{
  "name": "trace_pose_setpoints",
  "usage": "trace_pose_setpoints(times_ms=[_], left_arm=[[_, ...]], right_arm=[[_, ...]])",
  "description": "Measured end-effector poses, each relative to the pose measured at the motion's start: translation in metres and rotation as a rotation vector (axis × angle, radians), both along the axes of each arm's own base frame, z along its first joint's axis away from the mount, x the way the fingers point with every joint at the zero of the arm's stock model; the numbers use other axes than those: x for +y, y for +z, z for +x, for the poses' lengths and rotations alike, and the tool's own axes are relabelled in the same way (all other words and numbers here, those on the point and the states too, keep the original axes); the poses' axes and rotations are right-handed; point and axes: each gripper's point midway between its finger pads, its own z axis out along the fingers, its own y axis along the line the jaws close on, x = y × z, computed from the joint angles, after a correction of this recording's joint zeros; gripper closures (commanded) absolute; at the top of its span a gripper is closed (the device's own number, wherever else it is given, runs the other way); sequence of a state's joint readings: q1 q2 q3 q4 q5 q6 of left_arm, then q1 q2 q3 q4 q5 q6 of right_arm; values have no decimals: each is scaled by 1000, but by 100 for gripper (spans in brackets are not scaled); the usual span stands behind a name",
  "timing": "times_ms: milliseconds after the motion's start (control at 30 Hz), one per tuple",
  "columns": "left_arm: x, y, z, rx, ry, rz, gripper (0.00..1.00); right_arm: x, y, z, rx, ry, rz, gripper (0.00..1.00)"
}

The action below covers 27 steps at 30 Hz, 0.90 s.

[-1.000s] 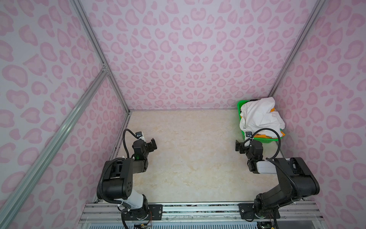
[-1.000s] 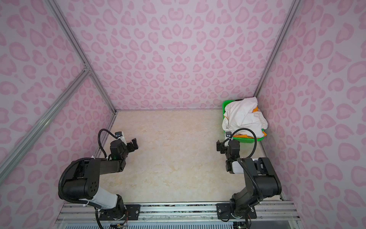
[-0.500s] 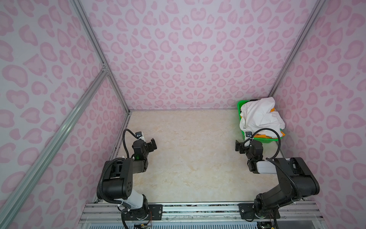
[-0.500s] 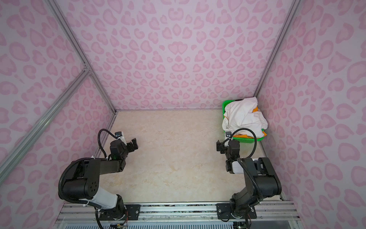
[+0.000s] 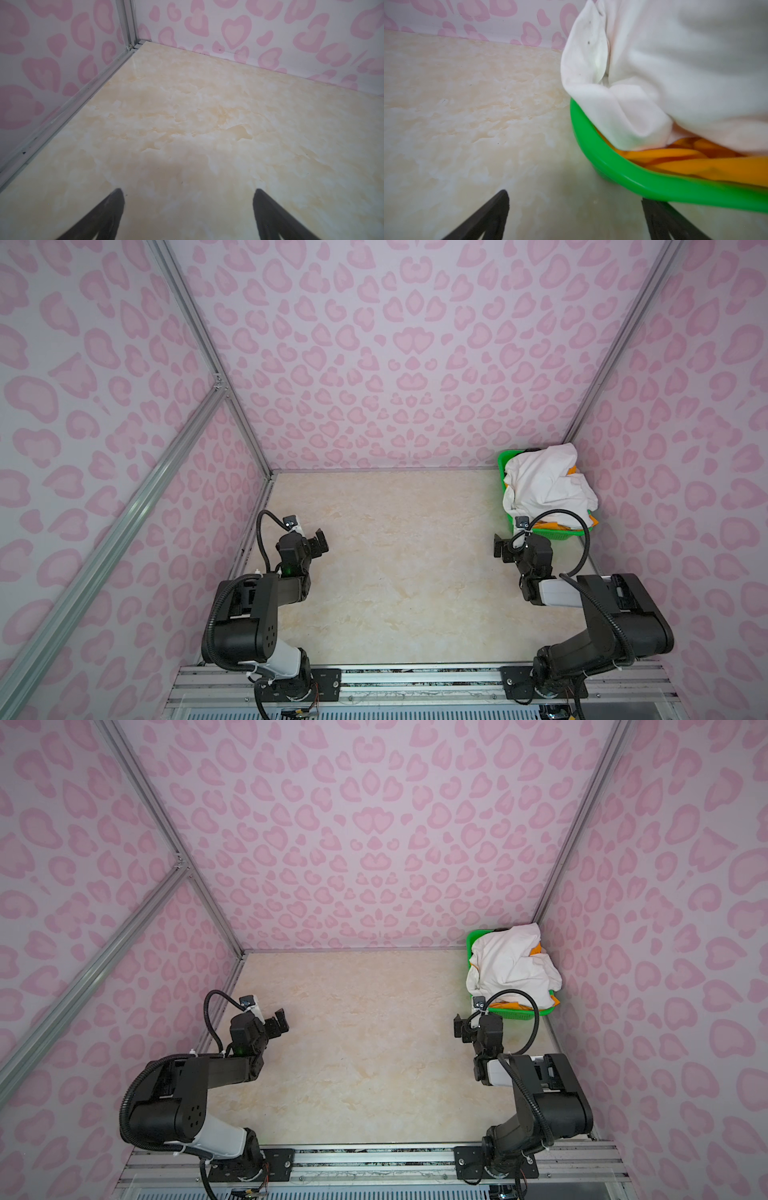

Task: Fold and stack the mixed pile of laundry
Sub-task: 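Reach the right gripper into the green basket and grasp the white shirt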

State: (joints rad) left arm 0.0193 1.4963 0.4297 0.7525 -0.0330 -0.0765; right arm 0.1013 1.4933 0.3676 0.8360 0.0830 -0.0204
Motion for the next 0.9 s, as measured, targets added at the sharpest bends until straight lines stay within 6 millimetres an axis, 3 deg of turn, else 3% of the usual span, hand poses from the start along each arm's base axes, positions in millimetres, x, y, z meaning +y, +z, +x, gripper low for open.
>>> trace_pose_setpoints(times_ms=[67, 367, 633, 733, 900], left_arm=[[0, 15, -2, -21, 8, 5, 2], [-10, 95, -25, -107, 44, 13, 2], [-11, 153, -37, -70, 89, -12, 2], [-11, 168, -41, -39, 97, -24, 2], [-21, 190, -44, -1, 53, -65, 2]], right_arm=[[-1, 12, -3, -14, -8, -2, 0], [15, 108, -15, -129, 1, 20, 7], [-16, 198, -6, -44, -148, 57, 8], [-31, 207, 2, 29, -191, 68, 12], [-56, 197, 21, 201, -222, 105, 18]])
